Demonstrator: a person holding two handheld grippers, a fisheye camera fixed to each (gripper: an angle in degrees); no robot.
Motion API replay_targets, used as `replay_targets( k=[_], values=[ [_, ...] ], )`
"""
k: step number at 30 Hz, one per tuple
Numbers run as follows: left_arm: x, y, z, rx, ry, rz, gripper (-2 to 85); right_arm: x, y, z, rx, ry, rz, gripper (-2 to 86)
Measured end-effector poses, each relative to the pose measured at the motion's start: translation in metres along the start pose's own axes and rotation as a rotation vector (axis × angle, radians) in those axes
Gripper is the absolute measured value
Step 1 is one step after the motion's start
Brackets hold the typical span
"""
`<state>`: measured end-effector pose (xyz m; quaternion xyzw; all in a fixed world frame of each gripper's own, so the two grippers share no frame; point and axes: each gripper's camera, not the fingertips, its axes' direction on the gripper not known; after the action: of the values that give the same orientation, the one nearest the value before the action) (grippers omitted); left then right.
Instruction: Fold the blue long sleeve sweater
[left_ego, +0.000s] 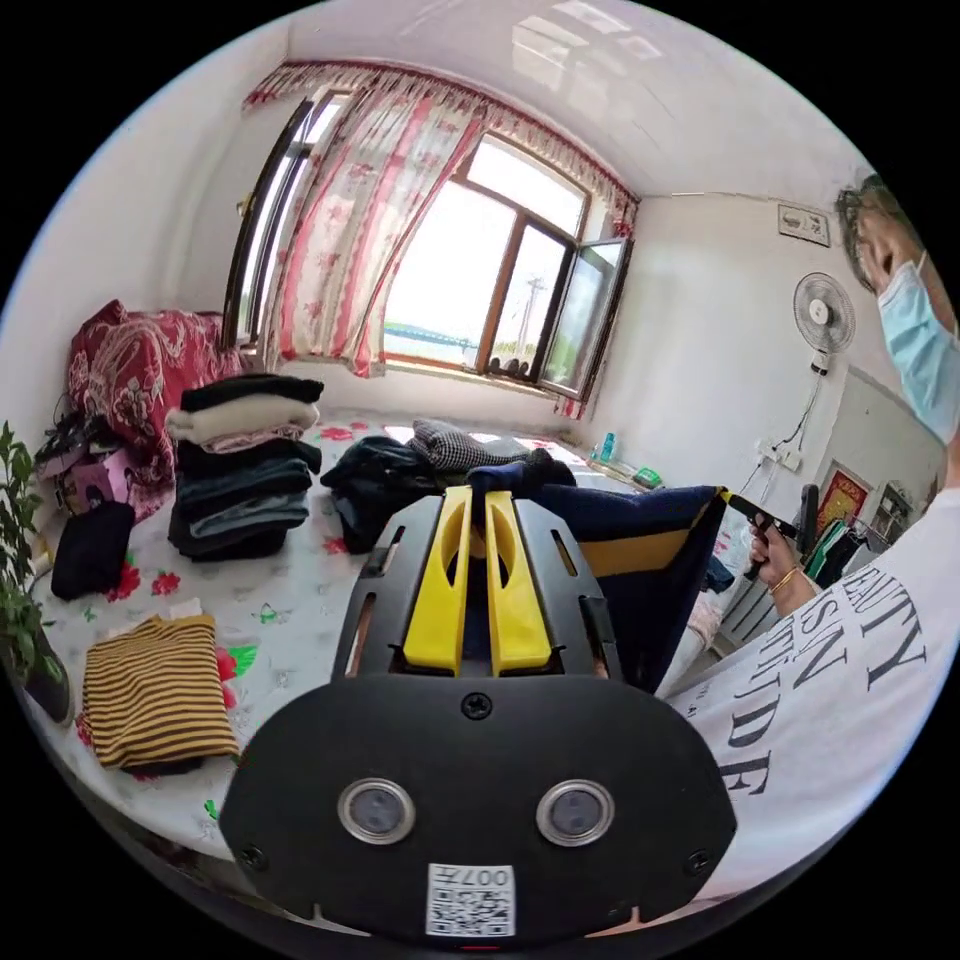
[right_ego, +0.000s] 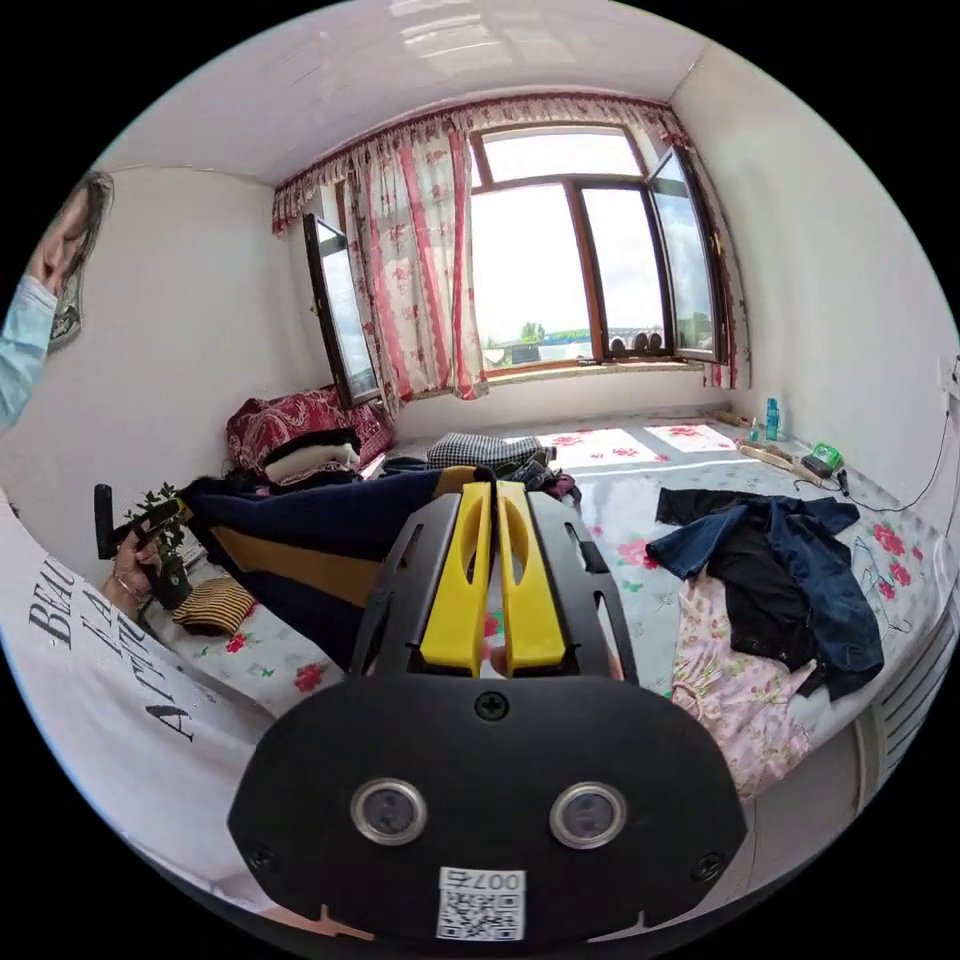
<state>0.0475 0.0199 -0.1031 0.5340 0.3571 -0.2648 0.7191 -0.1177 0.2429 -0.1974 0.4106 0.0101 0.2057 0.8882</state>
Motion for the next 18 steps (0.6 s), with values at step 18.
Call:
replay_targets(
  k=[18],
  values=[
    [0.0, -0.108, 0.008, 0.21, 0.01, 0.173, 0.6, -0.03, -0.093, -0.058, 0.345, 0.088, -0.158, 0.4]
  ],
)
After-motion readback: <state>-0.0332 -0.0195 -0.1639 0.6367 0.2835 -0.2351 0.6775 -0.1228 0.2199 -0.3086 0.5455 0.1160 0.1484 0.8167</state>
